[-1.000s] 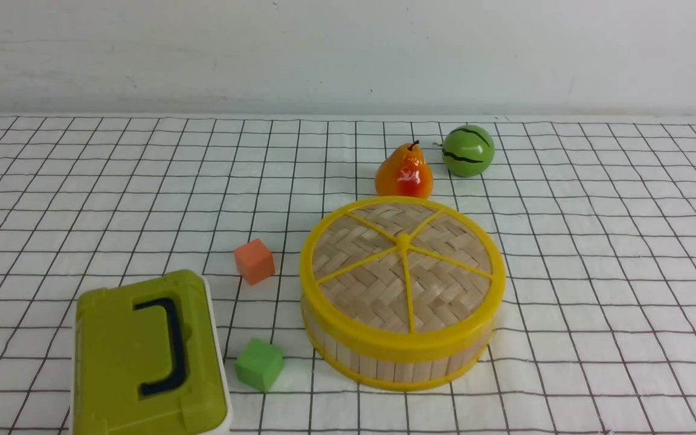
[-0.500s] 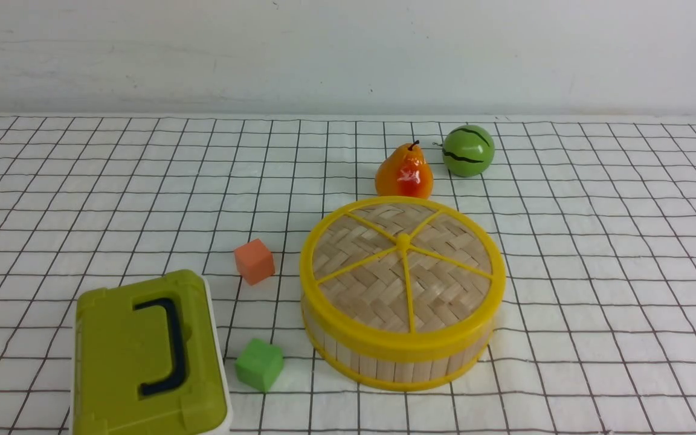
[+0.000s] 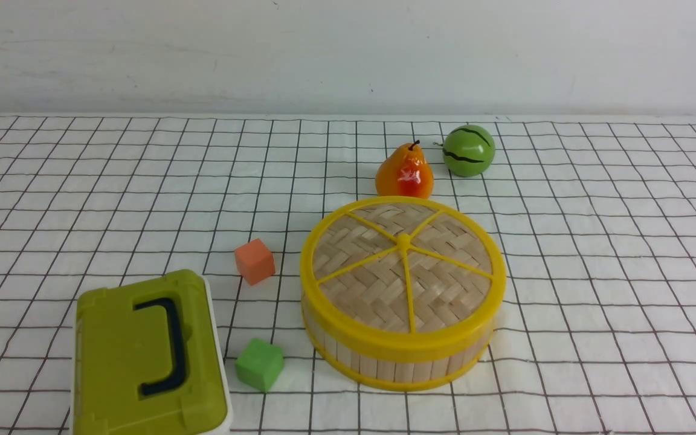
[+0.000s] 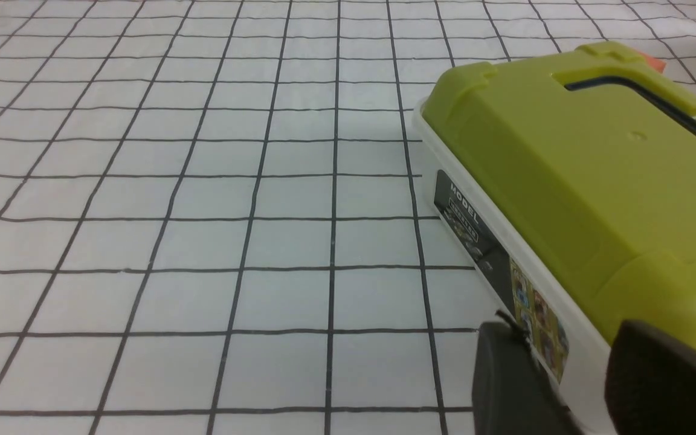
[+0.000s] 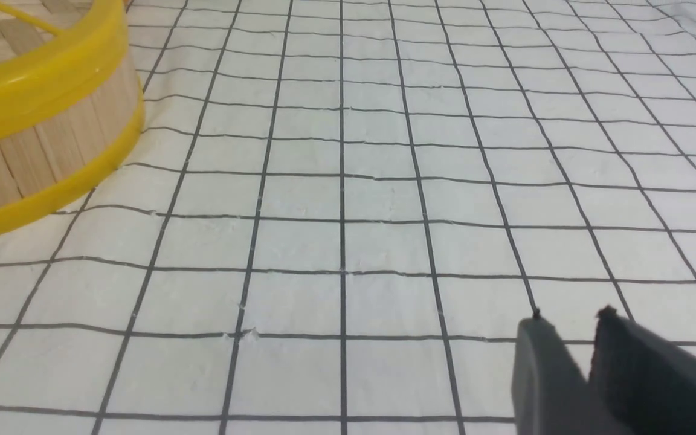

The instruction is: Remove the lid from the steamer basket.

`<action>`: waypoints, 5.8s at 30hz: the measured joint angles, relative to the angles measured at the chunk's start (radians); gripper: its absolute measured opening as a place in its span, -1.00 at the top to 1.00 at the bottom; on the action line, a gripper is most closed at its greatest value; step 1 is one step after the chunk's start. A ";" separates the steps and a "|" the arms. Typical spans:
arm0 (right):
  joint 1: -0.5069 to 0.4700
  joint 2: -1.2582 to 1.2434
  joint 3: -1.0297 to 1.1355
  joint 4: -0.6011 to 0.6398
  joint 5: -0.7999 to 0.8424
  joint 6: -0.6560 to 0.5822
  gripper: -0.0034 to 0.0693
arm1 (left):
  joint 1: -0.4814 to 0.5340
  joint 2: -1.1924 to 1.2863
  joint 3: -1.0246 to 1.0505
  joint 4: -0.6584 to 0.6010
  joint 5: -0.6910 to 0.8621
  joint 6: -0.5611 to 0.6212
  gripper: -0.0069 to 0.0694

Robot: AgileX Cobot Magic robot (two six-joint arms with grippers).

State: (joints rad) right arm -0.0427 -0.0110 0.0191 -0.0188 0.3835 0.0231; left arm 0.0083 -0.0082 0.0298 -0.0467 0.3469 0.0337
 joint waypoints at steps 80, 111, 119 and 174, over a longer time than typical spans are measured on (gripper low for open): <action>0.540 2.028 -1.930 0.206 0.746 -0.297 -0.25 | 0.000 0.000 0.000 0.000 0.000 0.000 0.19; 0.540 1.811 -1.945 0.106 0.857 -0.244 0.62 | 0.000 0.000 0.000 0.000 0.000 0.000 0.19; 0.520 1.581 -1.868 -0.066 0.871 -0.146 0.62 | 0.000 0.000 0.000 0.000 0.000 0.000 0.19; 0.063 1.403 -1.282 0.201 0.436 -0.163 0.15 | 0.000 0.000 0.000 0.000 0.000 0.000 0.19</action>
State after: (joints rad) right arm 0.0204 1.3924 -1.2626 0.1822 0.8193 -0.1399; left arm 0.0083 -0.0082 0.0298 -0.0467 0.3469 0.0337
